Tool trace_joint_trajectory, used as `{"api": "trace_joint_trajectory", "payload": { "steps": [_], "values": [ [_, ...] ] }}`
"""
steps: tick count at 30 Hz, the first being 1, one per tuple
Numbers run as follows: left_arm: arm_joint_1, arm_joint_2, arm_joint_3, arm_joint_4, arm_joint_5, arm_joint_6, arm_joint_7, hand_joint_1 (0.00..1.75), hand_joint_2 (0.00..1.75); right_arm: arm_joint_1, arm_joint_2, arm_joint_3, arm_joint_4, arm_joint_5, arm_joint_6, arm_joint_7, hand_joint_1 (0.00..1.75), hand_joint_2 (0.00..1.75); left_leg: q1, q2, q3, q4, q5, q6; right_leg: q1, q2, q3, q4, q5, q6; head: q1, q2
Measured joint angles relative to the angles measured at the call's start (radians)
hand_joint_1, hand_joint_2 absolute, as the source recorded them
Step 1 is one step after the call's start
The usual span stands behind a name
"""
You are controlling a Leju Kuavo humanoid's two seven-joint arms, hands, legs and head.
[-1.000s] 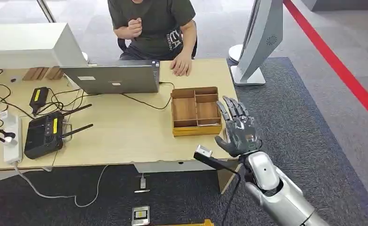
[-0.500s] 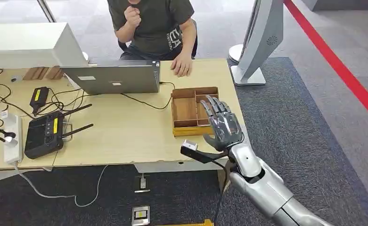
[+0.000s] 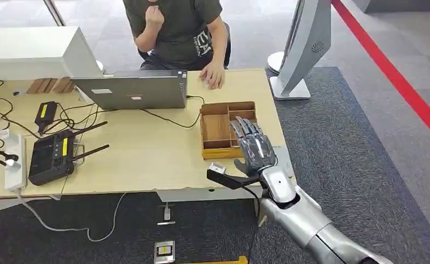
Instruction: Pass the card to the sensor for recognition and then transmit it.
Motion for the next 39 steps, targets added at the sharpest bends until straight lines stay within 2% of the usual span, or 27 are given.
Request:
{"api": "trace_joint_trajectory", "payload": {
  "steps": [12,31,39],
  "values": [
    [0.001,0.0,0.0,0.0,-0.001,0.001,0.0,0.0,0.0,-0.02,0.016,0.003,0.108,-0.021,-0.037,-0.01,0.0,1.75,0.0,0.0,0.0,0.0,0.0,0.0,0.0,0.0,0.0,0.0,0.0,0.0,0.0,0.0],
    [0.001,0.0,0.0,0.0,-0.006,0.003,0.007,0.0,0.0,-0.042,0.045,0.006,0.214,-0.024,-0.042,-0.022,0.0,1.75,0.0,0.0,0.0,0.0,0.0,0.0,0.0,0.0,0.0,0.0,0.0,0.0,0.0,0.0],
    [0.001,0.0,0.0,0.0,-0.007,0.003,0.009,0.0,0.0,-0.041,0.046,0.006,0.236,-0.014,-0.04,0.0,0.0,1.75,0.0,0.0,0.0,0.0,0.0,0.0,0.0,0.0,0.0,0.0,0.0,0.0,0.0,0.0]
  ]
}}
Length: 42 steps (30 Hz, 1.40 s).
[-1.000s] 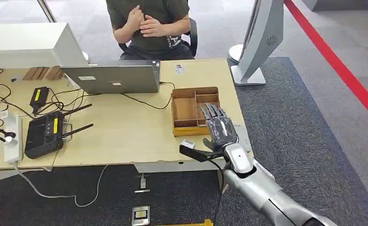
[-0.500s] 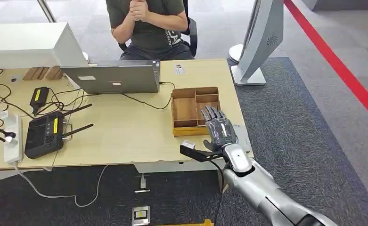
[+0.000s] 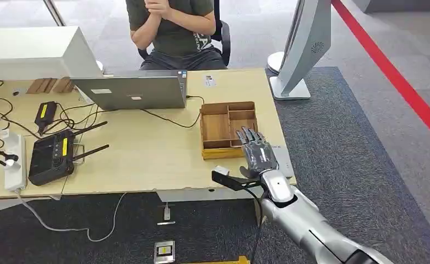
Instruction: Pass the card to the sensor for recognition and then transmit it.
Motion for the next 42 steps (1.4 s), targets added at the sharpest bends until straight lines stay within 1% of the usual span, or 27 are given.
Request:
{"api": "trace_joint_trajectory", "payload": {
  "steps": [11,19,20,21,22,32,42],
  "values": [
    [0.0,0.0,0.0,0.0,-0.003,-0.003,0.002,0.0,0.0,-0.002,-0.005,-0.003,0.027,0.01,0.008,0.01,0.0,1.75,0.0,0.0,0.0,0.0,0.0,0.0,0.0,0.0,0.0,0.0,0.0,0.0,0.0,0.0],
    [0.0,0.0,0.0,0.0,-0.003,-0.003,0.004,0.0,0.0,-0.001,-0.006,-0.009,0.027,-0.005,0.008,-0.011,0.0,1.75,0.0,0.0,0.0,0.0,0.0,0.0,0.0,0.0,0.0,0.0,0.0,0.0,0.0,0.0],
    [0.0,0.0,0.0,0.0,-0.004,-0.003,0.003,0.0,0.0,-0.001,-0.006,-0.009,0.027,-0.006,0.011,-0.011,0.58,1.75,0.0,0.0,0.0,0.0,0.0,0.0,0.0,0.0,0.0,0.0,0.0,0.0,0.0,0.0],
    [0.0,0.0,0.0,0.0,-0.005,-0.003,0.001,0.0,0.0,-0.001,-0.006,-0.009,0.027,-0.006,0.011,-0.011,1.59,1.75,0.0,0.0,0.0,0.0,0.0,0.0,0.0,0.0,0.0,0.0,0.0,0.0,0.0,0.0],
    [0.0,0.0,0.0,0.0,-0.006,-0.003,0.001,0.0,0.0,-0.001,-0.006,-0.009,0.027,-0.006,0.012,-0.011,1.75,1.75,0.0,0.0,0.0,0.0,0.0,0.0,0.0,0.0,0.0,0.0,0.0,0.0,0.0,0.0],
    [0.0,0.0,0.0,0.0,-0.012,-0.005,0.0,0.0,0.0,0.0,-0.009,-0.017,0.016,-0.019,0.023,-0.013,1.75,1.75,0.0,0.0,0.0,0.0,0.0,0.0,0.0,0.0,0.0,0.0,0.0,0.0,0.0,0.0],
    [0.0,0.0,0.0,0.0,-0.015,-0.006,0.002,0.0,0.0,0.003,-0.014,-0.023,0.007,-0.018,0.015,-0.01,1.75,1.75,0.0,0.0,0.001,0.0,0.0,0.0,0.0,0.0,0.0,0.0,0.0,0.0,0.0,0.0]
  ]
}}
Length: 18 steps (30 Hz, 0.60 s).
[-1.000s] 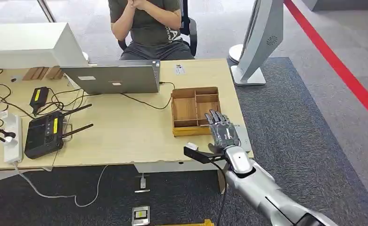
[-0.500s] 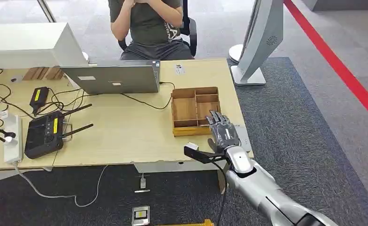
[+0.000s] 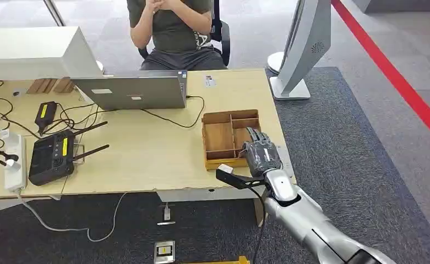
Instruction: Pass the card to the sensor for recognition and then transmit it.
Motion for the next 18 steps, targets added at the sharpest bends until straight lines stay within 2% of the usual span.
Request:
{"api": "trace_joint_trajectory", "payload": {
  "steps": [13,18],
  "values": [
    [0.0,0.0,0.0,0.0,0.003,0.001,-0.002,0.0,0.0,0.014,-0.001,0.0,-0.005,-0.008,-0.009,-0.001,1.75,1.75,0.0,0.0,0.0,0.0,0.0,0.0,0.0,0.0,0.0,0.0,0.0,0.0,0.0,0.0],
    [0.0,0.0,0.0,0.0,0.001,-0.003,-0.008,0.0,0.0,0.021,-0.003,0.0,-0.005,-0.017,-0.039,-0.009,1.75,1.75,0.0,0.0,0.0,0.0,0.0,0.0,0.0,0.0,0.0,0.0,0.0,0.0,0.0,0.0]
  ]
}}
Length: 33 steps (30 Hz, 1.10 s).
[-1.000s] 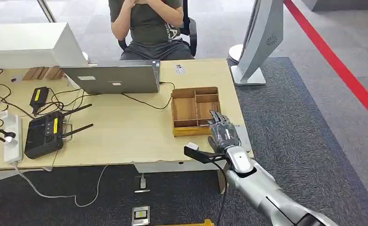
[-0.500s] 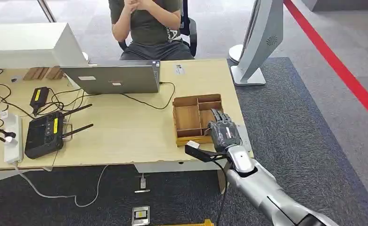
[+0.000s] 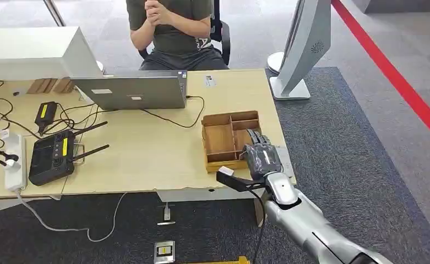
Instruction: Pass the card to the sensor for recognition and then transmit it.
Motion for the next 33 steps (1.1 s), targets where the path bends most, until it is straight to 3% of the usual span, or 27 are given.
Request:
{"api": "trace_joint_trajectory", "payload": {
  "steps": [8,15,23,27,33],
  "values": [
    [0.001,0.0,0.0,0.0,-0.01,-0.013,-0.009,0.0,0.0,0.001,-0.039,-0.004,-0.072,0.059,-0.046,0.034,1.75,1.75,0.0,0.0,-0.001,0.0,0.0,0.0,0.0,0.0,0.0,0.0,0.0,0.0,0.0,0.0],
    [0.001,0.001,0.0,0.0,-0.025,-0.03,-0.029,0.0,0.0,-0.021,-0.11,-0.032,-0.25,0.161,0.084,0.061,1.75,1.75,0.0,0.0,0.0,0.0,0.0,0.0,0.0,0.0,0.0,0.0,0.001,0.0,0.0,0.0],
    [0.001,0.001,-0.002,0.0,-0.041,-0.041,-0.03,0.0,0.0,-0.058,-0.17,-0.044,-0.412,0.225,0.15,0.057,1.75,1.75,0.0,0.0,-0.001,0.0,0.0,0.0,0.0,0.0,0.0,0.0,0.001,0.0,0.0,0.0],
    [0.001,0.001,-0.004,0.0,-0.053,-0.042,-0.038,0.0,0.0,-0.104,-0.171,-0.032,-0.441,0.256,0.164,0.036,1.75,1.75,0.0,0.0,-0.001,0.0,0.0,0.0,0.0,0.0,0.0,0.001,0.001,0.0,0.0,0.0],
    [-0.002,0.001,-0.019,0.0,-0.069,-0.048,-0.057,0.0,0.0,-0.222,-0.121,0.019,-0.416,0.287,0.188,0.009,1.75,1.75,0.0,0.0,-0.001,0.0,0.001,0.0,0.0,0.0,-0.001,0.001,0.001,0.0,0.0,0.0]
  ]
}}
